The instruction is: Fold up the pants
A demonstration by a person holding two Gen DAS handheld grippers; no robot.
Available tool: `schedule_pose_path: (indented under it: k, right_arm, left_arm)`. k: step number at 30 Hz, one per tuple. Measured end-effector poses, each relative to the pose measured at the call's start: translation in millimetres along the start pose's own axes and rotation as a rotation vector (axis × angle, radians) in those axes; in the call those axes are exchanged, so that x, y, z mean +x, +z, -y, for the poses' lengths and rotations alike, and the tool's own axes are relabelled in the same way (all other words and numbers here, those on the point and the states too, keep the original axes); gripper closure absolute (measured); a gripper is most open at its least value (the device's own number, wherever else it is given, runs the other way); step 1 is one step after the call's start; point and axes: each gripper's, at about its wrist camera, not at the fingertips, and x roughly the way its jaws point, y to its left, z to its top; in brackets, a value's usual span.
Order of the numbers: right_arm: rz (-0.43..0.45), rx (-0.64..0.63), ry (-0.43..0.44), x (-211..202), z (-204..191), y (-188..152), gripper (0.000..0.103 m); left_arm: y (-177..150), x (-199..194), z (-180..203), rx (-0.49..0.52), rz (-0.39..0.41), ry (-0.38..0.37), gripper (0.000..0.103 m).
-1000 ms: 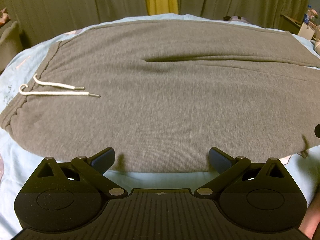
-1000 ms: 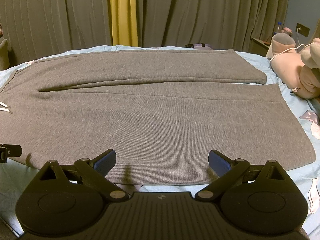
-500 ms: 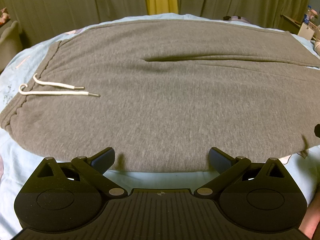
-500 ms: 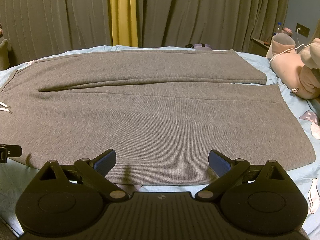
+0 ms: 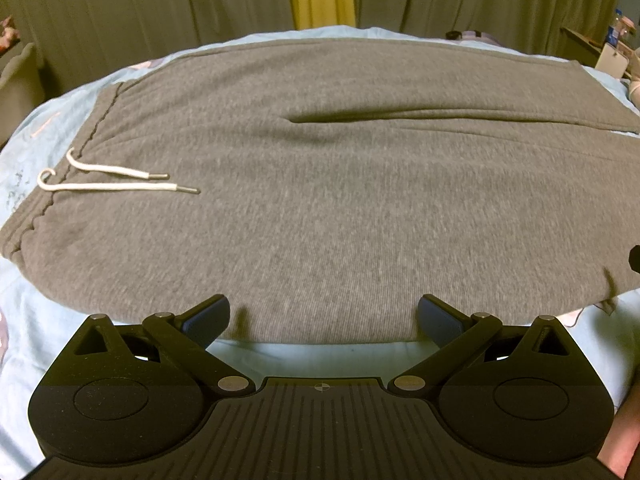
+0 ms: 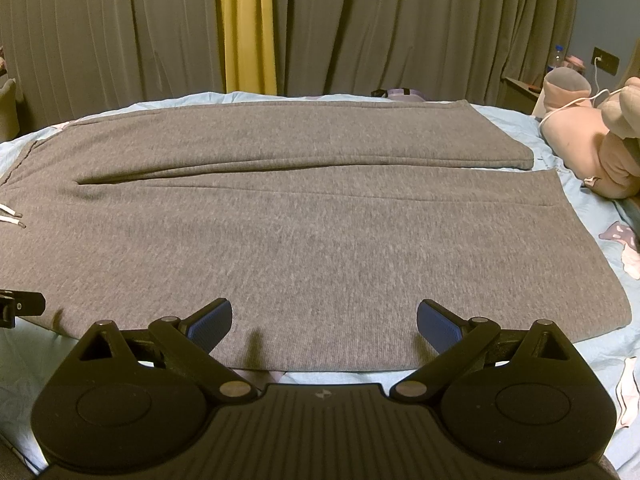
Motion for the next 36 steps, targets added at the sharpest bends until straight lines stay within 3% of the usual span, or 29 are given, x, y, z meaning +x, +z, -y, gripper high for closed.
schedule_pose_path:
  k: [25, 29, 33, 36]
  right_arm:
    - [-0.014, 0.021, 0.027, 4, 1, 2, 0.004]
    - [-0.044, 0.055, 0.048, 8, 7, 4, 0.004]
    - [-0.106, 0.125, 0.094, 20, 18, 10, 0.004]
    - [-0.132, 0.179, 0.121, 36, 32, 23, 0.004]
  left_arm:
    - [6, -6, 3, 0.035, -0.012, 0.006, 0.0]
    - [11, -10, 10, 0.07, -0.031, 0.043, 0.0]
    - [35, -22, 17, 0.091, 0.019, 0.106, 0.0]
    - [74, -31, 13, 0.003, 0.112, 0.153, 0.0]
